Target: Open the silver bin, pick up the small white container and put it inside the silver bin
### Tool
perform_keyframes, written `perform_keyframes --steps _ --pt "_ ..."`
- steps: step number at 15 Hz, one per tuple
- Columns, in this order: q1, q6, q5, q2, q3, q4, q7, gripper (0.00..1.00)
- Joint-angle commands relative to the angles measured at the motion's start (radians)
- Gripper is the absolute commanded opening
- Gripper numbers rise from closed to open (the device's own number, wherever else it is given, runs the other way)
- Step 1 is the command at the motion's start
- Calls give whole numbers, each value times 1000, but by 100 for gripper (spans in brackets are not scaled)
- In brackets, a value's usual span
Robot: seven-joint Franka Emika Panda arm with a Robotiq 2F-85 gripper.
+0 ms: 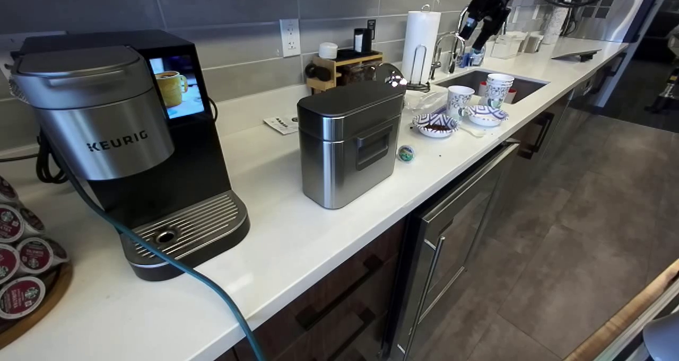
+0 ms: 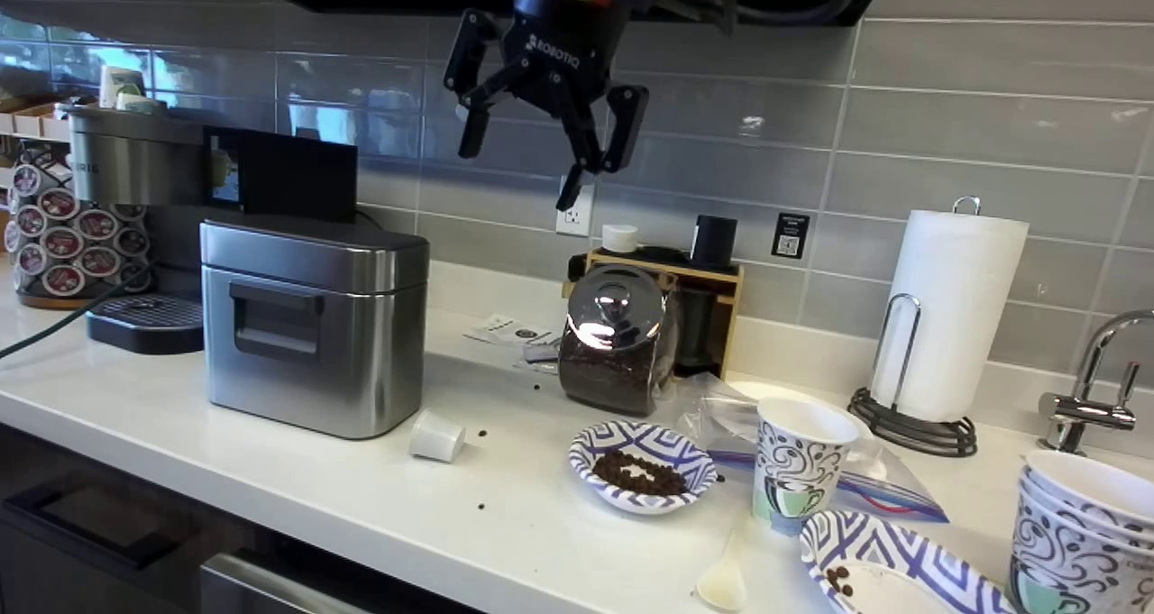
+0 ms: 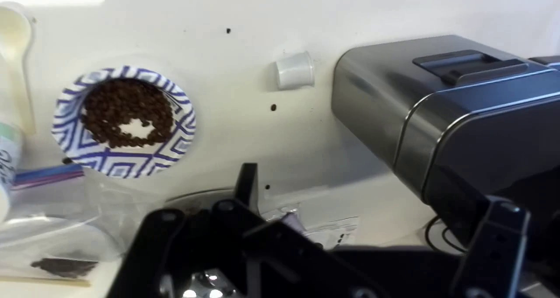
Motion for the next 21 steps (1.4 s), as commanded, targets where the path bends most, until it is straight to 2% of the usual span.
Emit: perform_keyframes --steps 1,8,11,12,15,21 --pt "-3 -28 73 103 41 88 -171 100" --pt "11 -50 136 250 189 243 -388 100" --pt "6 -125 196 324 246 337 -451 100" --pt "9 -55 148 257 233 252 -399 100" --pt "11 -87 171 303 254 308 -421 100" --pt "6 -89 173 314 254 322 -432 100"
